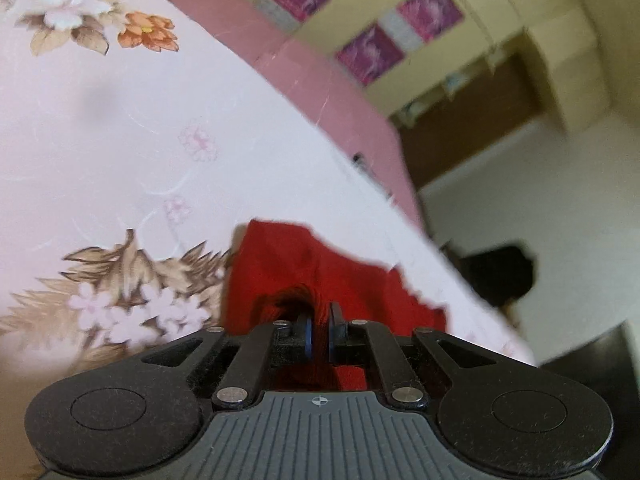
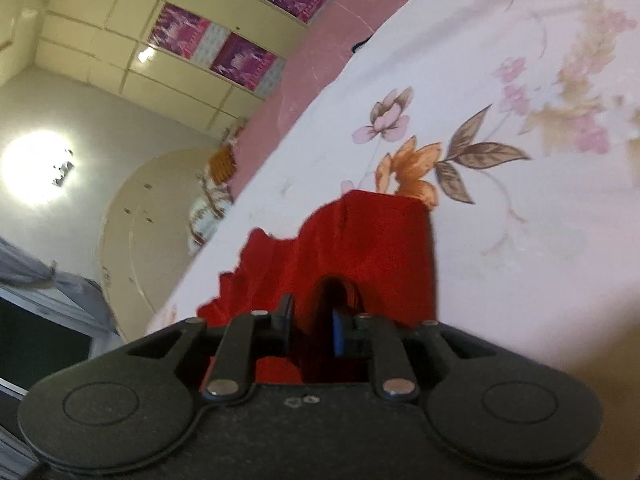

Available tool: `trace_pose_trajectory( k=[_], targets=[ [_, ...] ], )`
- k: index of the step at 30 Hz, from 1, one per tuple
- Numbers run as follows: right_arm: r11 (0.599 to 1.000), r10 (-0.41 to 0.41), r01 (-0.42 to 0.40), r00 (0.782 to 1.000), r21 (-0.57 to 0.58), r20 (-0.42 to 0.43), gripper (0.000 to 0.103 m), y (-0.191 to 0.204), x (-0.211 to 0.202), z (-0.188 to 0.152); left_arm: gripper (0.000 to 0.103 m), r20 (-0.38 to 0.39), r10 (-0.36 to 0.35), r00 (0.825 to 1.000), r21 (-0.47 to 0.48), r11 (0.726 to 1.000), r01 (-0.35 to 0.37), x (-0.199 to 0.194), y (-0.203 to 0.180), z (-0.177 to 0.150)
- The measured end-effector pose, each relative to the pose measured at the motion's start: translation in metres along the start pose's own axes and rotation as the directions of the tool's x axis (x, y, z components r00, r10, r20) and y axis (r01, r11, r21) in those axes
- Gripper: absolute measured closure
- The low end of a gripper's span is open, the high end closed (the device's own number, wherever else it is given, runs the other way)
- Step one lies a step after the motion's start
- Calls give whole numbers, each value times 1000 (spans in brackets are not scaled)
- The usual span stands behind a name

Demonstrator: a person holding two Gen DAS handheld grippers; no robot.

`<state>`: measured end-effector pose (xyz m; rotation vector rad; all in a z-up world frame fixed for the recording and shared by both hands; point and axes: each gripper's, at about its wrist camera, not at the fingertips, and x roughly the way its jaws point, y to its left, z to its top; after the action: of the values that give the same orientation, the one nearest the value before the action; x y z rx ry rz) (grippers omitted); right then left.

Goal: Fold small clothes

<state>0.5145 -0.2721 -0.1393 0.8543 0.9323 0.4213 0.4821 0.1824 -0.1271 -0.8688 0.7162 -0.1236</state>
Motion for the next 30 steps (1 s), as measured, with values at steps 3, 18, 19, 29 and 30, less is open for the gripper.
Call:
trace_pose_trajectory(
  k=[3, 18, 19, 29, 30],
  targets=[
    [996, 59, -62, 997, 63, 52, 83, -12, 2, 0, 97, 14, -22, 1000, -59, 998, 23, 7, 8, -2],
    [988, 4, 15, 992, -153, 123, 52, 10, -15, 12, 35, 60, 128, 990, 321, 936, -141, 9, -28, 9],
    [974, -39, 61, 994, -218, 101, 55, 19, -10, 11, 41, 52, 176, 983, 414, 892, -181, 15, -36, 8],
    [838, -227, 224, 972, -497, 56, 99, 50, 18, -2, 92, 89, 265, 960, 614, 745, -263, 37, -61, 16],
    [828, -219, 225, 973, -514, 74, 99, 53, 15, -4, 92, 132, 232, 964, 594, 760, -264, 29, -61, 13]
  ],
)
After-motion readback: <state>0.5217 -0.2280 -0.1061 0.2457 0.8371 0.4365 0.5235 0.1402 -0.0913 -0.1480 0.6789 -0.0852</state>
